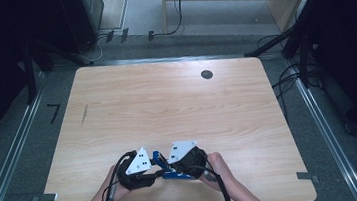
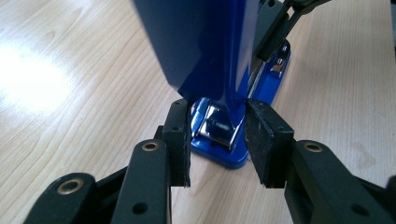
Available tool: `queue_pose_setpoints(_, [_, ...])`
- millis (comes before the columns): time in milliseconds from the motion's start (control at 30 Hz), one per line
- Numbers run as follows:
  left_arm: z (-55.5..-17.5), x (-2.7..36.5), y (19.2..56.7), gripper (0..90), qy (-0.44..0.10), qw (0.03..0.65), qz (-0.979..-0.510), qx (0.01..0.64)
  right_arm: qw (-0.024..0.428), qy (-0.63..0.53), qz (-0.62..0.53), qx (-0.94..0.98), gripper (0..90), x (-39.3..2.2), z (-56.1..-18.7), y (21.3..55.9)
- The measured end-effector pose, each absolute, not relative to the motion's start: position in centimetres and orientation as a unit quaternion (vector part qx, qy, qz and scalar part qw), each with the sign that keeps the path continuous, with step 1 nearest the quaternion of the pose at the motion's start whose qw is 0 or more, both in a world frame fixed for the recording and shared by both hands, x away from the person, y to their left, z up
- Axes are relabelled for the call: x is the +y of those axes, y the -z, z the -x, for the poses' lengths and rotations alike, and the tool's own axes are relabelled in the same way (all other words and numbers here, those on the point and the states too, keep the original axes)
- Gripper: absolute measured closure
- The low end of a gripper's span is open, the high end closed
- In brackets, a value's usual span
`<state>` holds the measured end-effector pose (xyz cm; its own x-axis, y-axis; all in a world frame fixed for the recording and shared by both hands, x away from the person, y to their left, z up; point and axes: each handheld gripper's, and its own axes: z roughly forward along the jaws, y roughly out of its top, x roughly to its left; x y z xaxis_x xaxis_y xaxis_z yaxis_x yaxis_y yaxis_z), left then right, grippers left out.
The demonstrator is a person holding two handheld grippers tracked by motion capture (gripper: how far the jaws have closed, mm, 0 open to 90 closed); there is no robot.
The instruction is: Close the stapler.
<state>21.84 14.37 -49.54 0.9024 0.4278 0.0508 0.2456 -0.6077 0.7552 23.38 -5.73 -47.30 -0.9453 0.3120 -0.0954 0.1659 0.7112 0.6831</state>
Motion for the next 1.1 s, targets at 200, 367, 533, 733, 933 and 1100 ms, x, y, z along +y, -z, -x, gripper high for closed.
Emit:
queue_pose_setpoints(200, [-21.8,13.9,49.5,63.7,-0.118,0.405,-0.887,0.189,0.104,-0.357,-0.136,0.918,90.0,-6.3,-23.4,47.2])
queue_pose_setpoints(367, [-21.8,13.4,49.6,64.2,-0.118,0.41,-0.885,0.186,0.105,-0.355,-0.141,0.918,90.0,-6.9,-23.3,47.2])
queue_pose_setpoints(533, [-21.8,13.3,49.6,64.2,-0.116,0.408,-0.886,0.187,0.106,-0.356,-0.142,0.918,90.0,-6.9,-23.2,47.2])
queue_pose_setpoints(733, [-21.8,13.0,49.7,64.7,-0.118,0.408,-0.886,0.188,0.103,-0.364,-0.15,0.913,90.0,-7.5,-23.1,46.8])
queue_pose_setpoints(933, [-21.7,12.8,49.7,64.9,-0.121,0.404,-0.887,0.19,0.102,-0.365,-0.156,0.912,90.0,-7.9,-23.0,46.5])
queue_pose_setpoints(1100, [-21.8,12.6,49.8,64.9,-0.118,0.404,-0.886,0.193,0.104,-0.366,-0.158,0.911,90.0,-8.2,-22.9,46.4])
